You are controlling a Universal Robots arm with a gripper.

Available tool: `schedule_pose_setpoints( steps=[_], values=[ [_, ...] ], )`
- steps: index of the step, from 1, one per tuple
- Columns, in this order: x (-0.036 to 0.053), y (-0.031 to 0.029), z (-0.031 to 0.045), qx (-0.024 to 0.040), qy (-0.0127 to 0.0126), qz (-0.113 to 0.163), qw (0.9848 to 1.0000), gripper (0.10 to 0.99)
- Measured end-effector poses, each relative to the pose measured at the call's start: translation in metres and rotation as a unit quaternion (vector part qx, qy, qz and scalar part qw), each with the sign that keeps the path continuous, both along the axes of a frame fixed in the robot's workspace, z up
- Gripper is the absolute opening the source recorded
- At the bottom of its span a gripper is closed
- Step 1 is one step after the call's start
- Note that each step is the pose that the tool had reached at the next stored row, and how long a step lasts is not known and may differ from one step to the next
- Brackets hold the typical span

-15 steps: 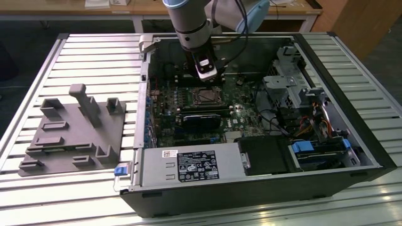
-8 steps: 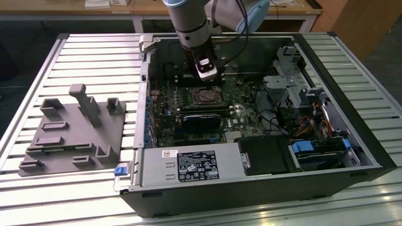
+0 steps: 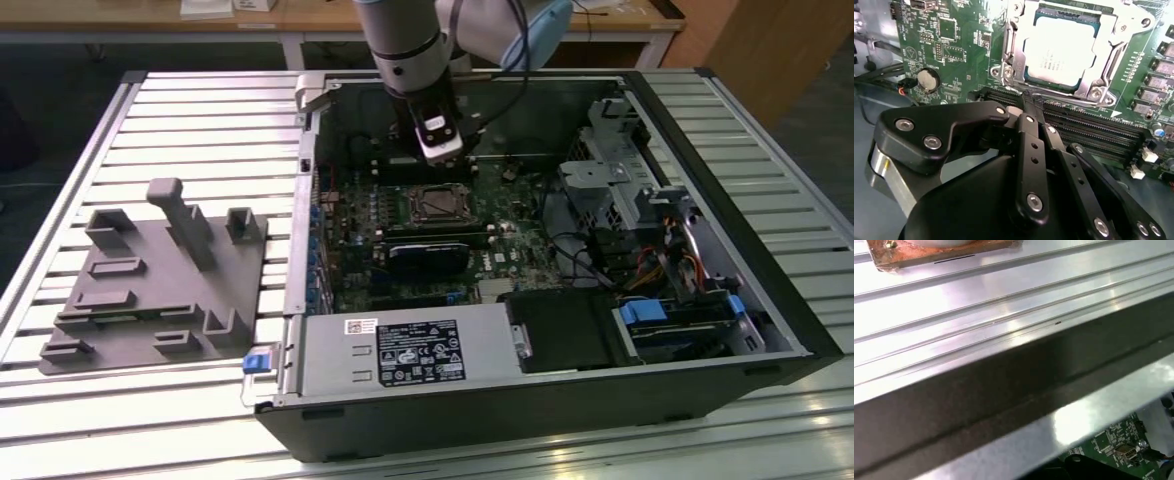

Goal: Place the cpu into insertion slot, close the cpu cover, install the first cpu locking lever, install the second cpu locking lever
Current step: 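Install the first cpu locking lever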

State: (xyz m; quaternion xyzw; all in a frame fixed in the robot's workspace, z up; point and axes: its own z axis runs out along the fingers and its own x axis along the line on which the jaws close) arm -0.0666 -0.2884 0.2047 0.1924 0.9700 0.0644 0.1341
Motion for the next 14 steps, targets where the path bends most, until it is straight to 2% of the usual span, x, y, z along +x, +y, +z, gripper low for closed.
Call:
schedule_pose_setpoints(
  steps=[9,10,11,14],
  values=[
    [0.0,0.0,0.002,0.0004,0.0004,0.0,1.0,0.106],
    [0.0002,0.0,0.0019,0.0005,0.0026,0.0,1.0,0.106],
    [0.0005,0.0,0.0019,0.0004,0.0073,0.0,1.0,0.106],
    [0.0026,-0.0005,0.0015,0.0001,0.0247,0.0,0.9997,0.106]
  ],
)
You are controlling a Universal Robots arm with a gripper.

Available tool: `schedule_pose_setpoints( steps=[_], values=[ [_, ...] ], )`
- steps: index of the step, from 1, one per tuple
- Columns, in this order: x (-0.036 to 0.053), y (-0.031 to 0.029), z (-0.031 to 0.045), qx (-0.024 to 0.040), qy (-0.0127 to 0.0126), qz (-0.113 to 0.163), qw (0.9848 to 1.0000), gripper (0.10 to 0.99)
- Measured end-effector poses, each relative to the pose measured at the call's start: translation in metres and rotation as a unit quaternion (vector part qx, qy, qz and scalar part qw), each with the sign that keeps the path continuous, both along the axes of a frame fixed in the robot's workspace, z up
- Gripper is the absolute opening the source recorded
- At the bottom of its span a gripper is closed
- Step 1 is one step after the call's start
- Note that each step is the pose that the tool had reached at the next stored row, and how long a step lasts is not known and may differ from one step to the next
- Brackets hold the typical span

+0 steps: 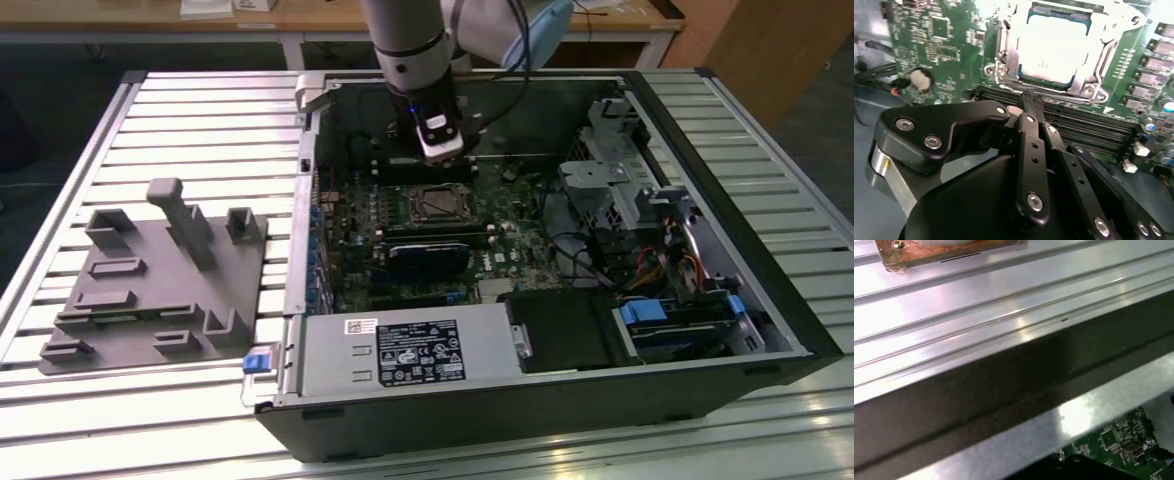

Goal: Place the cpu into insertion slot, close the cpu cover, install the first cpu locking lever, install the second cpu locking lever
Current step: 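Install the first cpu locking lever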

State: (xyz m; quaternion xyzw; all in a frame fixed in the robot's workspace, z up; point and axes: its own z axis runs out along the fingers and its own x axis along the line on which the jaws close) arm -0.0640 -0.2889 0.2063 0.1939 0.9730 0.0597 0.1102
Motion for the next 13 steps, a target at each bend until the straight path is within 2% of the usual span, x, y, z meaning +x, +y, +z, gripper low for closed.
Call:
schedule_pose_setpoints(
  steps=[5,7,8,13],
  values=[
    [0.0038,-0.0033,-0.0002,-0.0032,0.0293,0.0,0.9996,0.106],
    [0.0048,-0.0049,-0.0003,-0.0058,0.0387,0.0,0.9992,0.106],
    [0.0049,-0.0058,-0.0003,-0.0076,0.0404,0.0,0.9992,0.106],
    [0.005,-0.0114,-0.0003,-0.013,0.0404,0.0,0.9991,0.106]
  ],
)
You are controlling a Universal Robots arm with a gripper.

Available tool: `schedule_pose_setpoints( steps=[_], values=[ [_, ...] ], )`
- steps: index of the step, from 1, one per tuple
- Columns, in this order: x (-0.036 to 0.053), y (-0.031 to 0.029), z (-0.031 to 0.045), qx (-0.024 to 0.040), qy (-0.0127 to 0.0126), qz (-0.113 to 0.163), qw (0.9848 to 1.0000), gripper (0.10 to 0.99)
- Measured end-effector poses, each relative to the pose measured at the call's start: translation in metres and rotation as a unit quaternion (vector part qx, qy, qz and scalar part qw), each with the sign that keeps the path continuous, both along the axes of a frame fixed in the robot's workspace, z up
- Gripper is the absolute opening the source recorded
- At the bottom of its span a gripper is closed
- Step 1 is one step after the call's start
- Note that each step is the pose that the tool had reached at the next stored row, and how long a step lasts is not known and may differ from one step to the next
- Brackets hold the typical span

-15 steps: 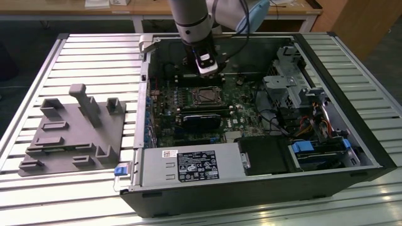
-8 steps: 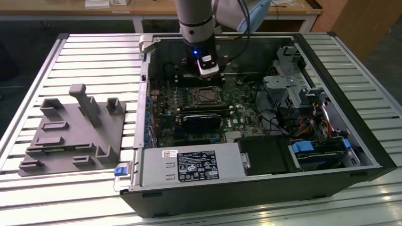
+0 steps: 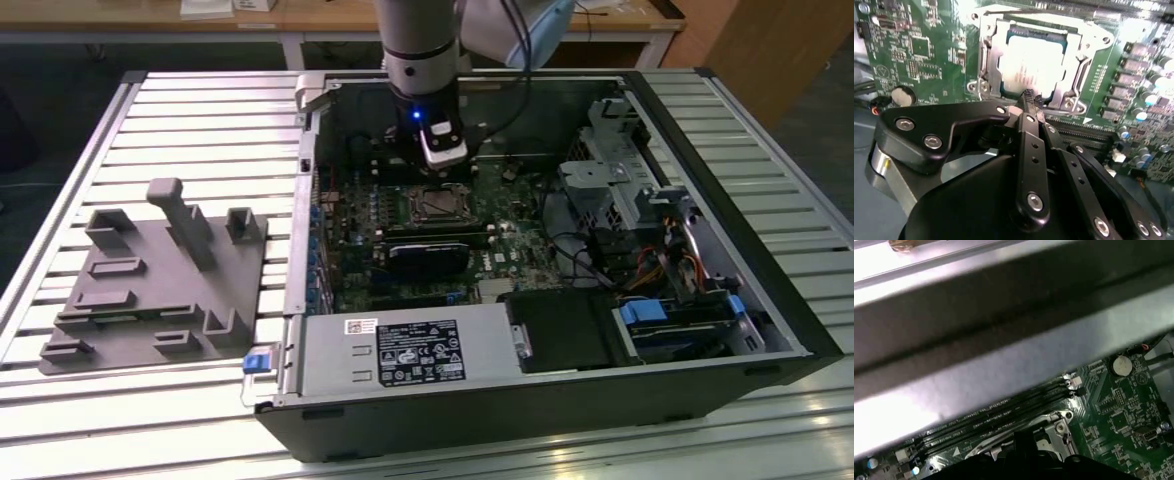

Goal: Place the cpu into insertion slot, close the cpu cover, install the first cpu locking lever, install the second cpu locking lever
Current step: 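Install the first cpu locking lever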

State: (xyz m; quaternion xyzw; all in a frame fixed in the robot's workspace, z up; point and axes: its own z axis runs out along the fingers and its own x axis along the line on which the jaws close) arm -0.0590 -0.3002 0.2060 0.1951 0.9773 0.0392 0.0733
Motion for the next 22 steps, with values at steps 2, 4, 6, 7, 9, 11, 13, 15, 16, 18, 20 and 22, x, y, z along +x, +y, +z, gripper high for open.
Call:
schedule_pose_setpoints(
  steps=[2,4,6,7,9,11,13,15,16,18,20,22],
  values=[
    [0.0,-0.0027,0.0,-0.0015,0.0,0.0,1.0,0.106],
    [0.0,-0.0058,0.0,-0.0029,0.0,0.0,1.0,0.106],
    [0.0,-0.0082,-0.0001,-0.0056,0.0,0.0,1.0,0.106],
    [0.0,-0.0087,-0.0001,-0.0087,-0.0001,0.0,1.0,0.106],
    [0.0,-0.0098,0.0,-0.0172,0.0001,0.0,0.9999,0.106],
    [0.0,-0.0103,0.0,-0.0262,-0.0001,0.0,0.9997,0.106],
    [0.0,-0.0105,-0.0001,-0.0305,-0.0001,0.0,0.9995,0.106],
    [0.0,-0.0105,0.0003,-0.0318,0.0001,0.0,0.9995,0.106],
    [0.0,-0.0105,0.0006,-0.0322,0.0001,0.0,0.9995,0.106],
    [0.0,-0.0105,0.0021,-0.0322,0.0,0.0,0.9995,0.106],
    [0.0,-0.0105,0.0052,-0.0323,0.0,0.0,0.9995,0.106],
    [0.0,-0.0105,0.009,-0.0322,0.0,0.0,0.9995,0.106]
  ],
)
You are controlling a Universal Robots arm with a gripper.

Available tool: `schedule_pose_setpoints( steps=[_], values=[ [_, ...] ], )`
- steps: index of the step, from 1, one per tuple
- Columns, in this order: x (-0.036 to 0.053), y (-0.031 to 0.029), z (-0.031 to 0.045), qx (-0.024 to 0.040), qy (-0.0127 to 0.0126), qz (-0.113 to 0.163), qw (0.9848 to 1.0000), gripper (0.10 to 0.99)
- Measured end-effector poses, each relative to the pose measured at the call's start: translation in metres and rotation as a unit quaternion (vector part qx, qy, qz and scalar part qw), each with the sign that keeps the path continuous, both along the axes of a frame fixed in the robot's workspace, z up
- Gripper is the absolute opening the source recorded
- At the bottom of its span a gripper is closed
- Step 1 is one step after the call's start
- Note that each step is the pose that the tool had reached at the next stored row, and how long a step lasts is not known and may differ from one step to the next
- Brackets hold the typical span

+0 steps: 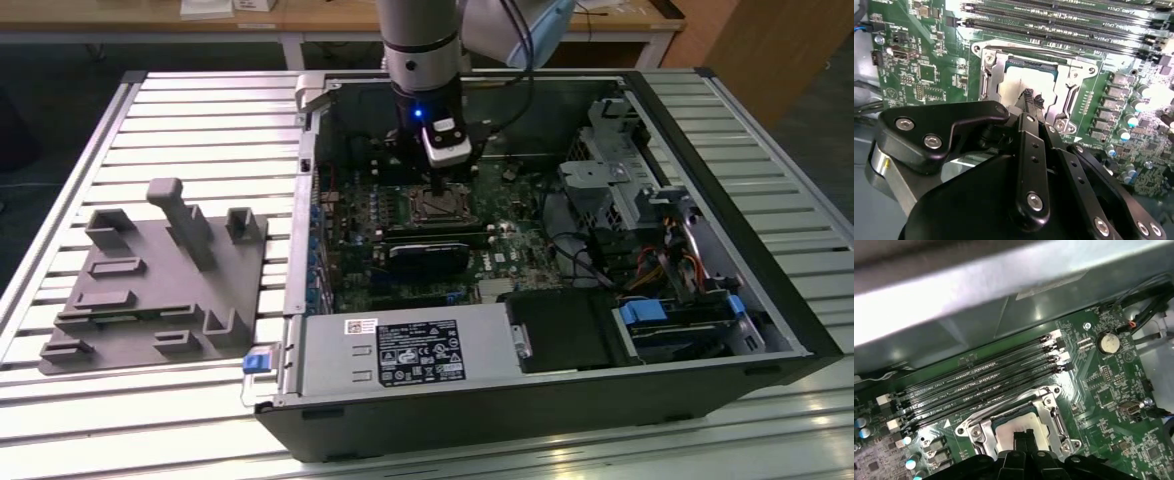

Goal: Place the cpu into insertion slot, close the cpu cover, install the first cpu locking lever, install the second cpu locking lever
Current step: 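Install the first cpu locking lever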

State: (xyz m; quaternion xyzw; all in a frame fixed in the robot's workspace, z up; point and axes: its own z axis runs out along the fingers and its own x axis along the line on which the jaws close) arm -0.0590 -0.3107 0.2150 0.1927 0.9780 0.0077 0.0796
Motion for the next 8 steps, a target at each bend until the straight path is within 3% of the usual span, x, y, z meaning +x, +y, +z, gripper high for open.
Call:
schedule_pose_setpoints(
  steps=[8],
  values=[
    [0.0001,0.0,0.0144,0.0,0.0,0.0,1.0,0.106]
  ],
)
